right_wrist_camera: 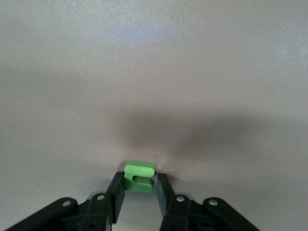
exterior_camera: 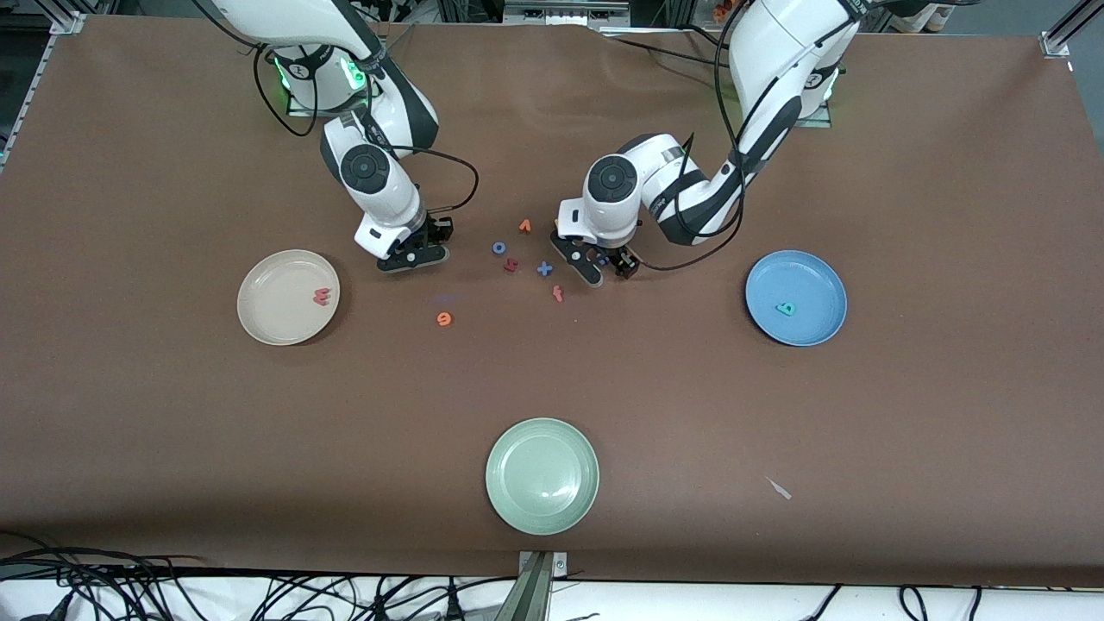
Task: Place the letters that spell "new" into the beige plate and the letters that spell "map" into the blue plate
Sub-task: 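Grasp the green u with the right gripper while the left gripper grasps blue m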
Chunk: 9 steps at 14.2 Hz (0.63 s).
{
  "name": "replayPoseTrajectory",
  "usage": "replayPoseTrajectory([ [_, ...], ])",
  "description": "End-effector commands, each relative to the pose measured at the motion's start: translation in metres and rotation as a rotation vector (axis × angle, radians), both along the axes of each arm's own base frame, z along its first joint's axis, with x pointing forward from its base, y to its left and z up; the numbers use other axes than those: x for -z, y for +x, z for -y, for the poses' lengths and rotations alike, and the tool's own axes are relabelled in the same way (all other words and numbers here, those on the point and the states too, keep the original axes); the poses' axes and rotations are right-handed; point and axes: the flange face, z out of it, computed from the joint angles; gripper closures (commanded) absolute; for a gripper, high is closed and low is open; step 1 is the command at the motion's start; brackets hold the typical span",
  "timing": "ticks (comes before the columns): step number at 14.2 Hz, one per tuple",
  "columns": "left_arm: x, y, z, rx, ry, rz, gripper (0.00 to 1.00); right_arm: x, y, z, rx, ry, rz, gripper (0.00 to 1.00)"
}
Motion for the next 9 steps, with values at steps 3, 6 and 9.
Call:
replayPoseTrajectory([
  [3,-0.001,0.001,0.004,0.03,0.016,0.04,0.29,0.004,0.001,0.0,-0.001,0.003,0.017,0.76],
  [6,-0.001,-0.002,0.006,0.065,0.028,0.06,0.44,-0.005,0.004,0.0,-0.006,0.005,0.025,0.79],
  [9,0.002,-0.003,0.006,0.064,0.03,0.057,0.69,-0.029,0.025,0.009,0.001,-0.029,-0.008,0.8],
])
